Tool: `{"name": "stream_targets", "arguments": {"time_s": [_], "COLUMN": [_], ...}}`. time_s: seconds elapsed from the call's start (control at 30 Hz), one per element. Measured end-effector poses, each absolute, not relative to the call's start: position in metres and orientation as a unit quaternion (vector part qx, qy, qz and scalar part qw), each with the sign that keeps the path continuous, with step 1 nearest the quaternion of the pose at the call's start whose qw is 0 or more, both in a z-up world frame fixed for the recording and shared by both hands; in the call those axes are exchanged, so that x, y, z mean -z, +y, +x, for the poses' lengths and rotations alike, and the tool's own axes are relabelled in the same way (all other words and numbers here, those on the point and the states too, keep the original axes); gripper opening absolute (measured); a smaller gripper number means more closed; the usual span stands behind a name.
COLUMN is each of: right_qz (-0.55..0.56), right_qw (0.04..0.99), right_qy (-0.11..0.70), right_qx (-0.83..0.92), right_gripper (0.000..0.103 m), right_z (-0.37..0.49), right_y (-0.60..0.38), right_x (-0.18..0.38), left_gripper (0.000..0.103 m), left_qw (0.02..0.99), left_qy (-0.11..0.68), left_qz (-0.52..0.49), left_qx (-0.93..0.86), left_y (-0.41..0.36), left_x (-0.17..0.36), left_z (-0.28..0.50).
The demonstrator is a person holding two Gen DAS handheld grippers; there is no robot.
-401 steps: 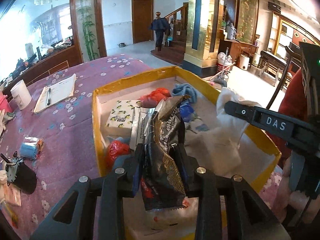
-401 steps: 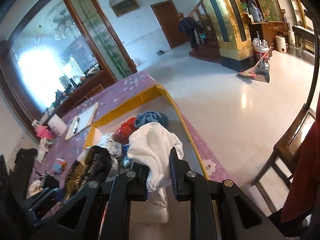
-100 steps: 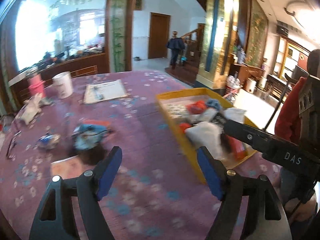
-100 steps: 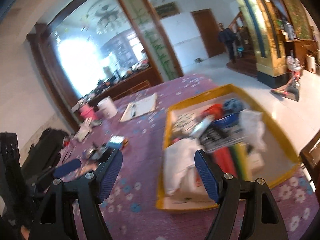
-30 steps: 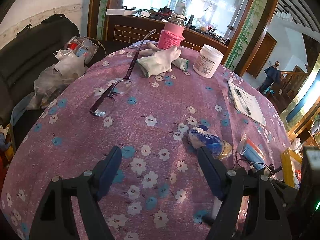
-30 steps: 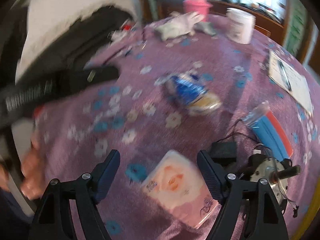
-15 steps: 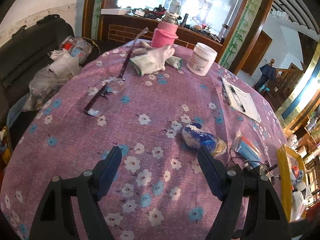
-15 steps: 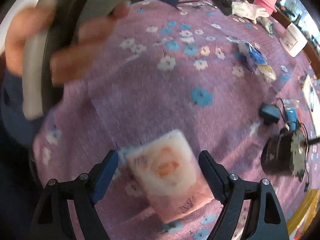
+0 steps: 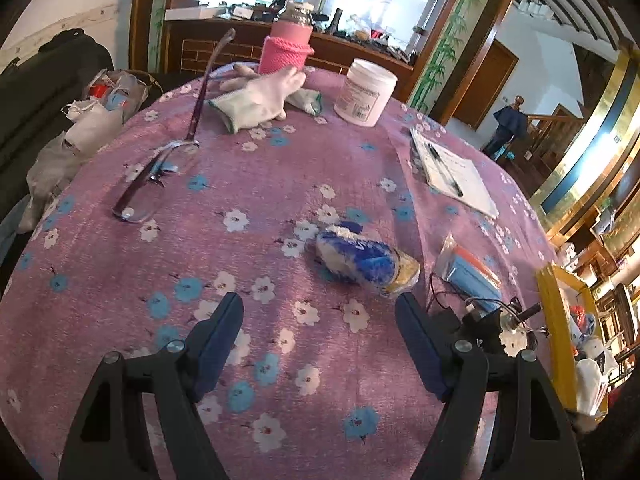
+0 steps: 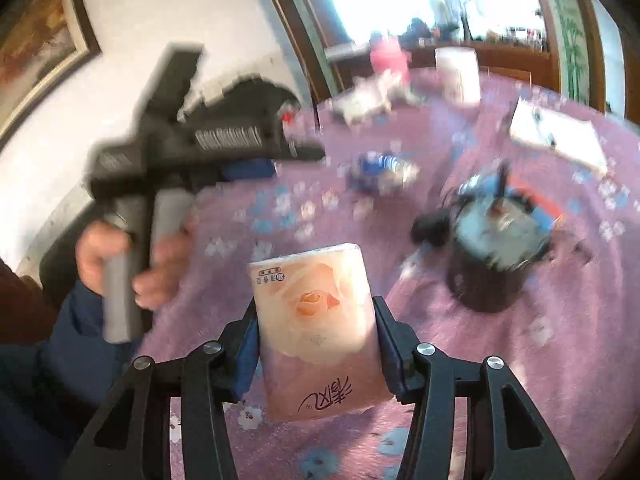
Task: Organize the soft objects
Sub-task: 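Grasp the pink rose tissue pack with the right gripper while the left gripper approaches the blue-wrapped bag, then grasp the blue-wrapped bag with the left gripper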
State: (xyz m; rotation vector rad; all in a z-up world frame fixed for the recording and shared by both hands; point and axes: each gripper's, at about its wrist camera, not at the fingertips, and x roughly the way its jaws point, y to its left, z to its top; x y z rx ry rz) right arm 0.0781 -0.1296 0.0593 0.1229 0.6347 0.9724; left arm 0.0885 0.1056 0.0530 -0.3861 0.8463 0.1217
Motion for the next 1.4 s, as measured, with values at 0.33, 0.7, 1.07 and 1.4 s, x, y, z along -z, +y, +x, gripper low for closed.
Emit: {"name": "stream_targets", "arguments": {"time_s": [0.33,0.7,1.07,1.4], "right_qz": [0.159,0.189,0.185,0.174], "right_qw": [0.839,0.840,0.853,0.872], "right_qy": [0.258,0.250,0.255,0.249], "right_qx": [-0.452,-0.443,-0.416,-0.384], "right_gripper": [0.056,0.056,0.056,0.056], "right_z": [0.080,0.082,0.089,0.090], "right_y": [-0.182,-0.199,-0.200,-0.202], "right_x": [-0.078,-0.084,-0.079,-0.078], "left_gripper": [0.077,0.052,0.050,0.050], "left_qw": [0.837,0.818,0.863,0.925], "left_qy": [0.476,0.503,0.462,0.360], "left_qz": [-0.259,-0.259,-0.198,-0.075], "left_qx": [-0.075,-0.101,-0.056,-0.097], "left_y": [0.096,0.076,0.059,-0.001], "left_x": [-0.052,-0.015,-0.040,-0.052], "left_z": [0.153,0.202,0.133,0.066]}}
